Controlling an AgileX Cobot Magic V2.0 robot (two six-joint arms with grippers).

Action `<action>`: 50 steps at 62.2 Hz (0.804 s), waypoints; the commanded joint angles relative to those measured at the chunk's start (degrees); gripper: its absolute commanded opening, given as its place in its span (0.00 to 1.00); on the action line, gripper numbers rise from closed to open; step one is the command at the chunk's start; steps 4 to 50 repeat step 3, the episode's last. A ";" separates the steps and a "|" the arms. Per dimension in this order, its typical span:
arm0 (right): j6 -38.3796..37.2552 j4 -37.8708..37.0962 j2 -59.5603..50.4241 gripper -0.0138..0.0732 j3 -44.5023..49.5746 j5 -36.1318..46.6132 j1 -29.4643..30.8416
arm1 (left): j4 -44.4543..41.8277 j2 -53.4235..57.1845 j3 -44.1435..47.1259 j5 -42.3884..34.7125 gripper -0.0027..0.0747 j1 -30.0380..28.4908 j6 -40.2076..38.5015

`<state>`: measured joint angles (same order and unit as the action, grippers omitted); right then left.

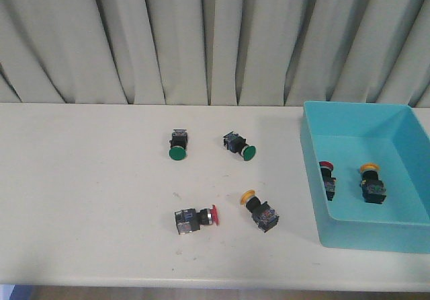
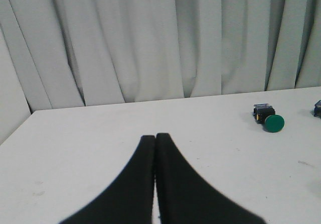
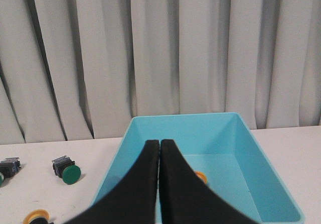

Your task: Pick red and yellow buttons and place in box

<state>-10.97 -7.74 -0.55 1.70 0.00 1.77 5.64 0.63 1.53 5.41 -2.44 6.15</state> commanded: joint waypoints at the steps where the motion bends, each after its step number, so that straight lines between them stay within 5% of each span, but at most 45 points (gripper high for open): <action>1: 0.13 0.02 -0.61 0.15 0.39 4.34 -0.06 | 0.25 0.83 2.53 -3.99 0.02 0.10 -0.09; 50: 0.13 0.02 -0.61 0.15 0.39 4.34 -0.06 | 0.25 0.83 2.53 -3.99 0.02 0.10 -0.09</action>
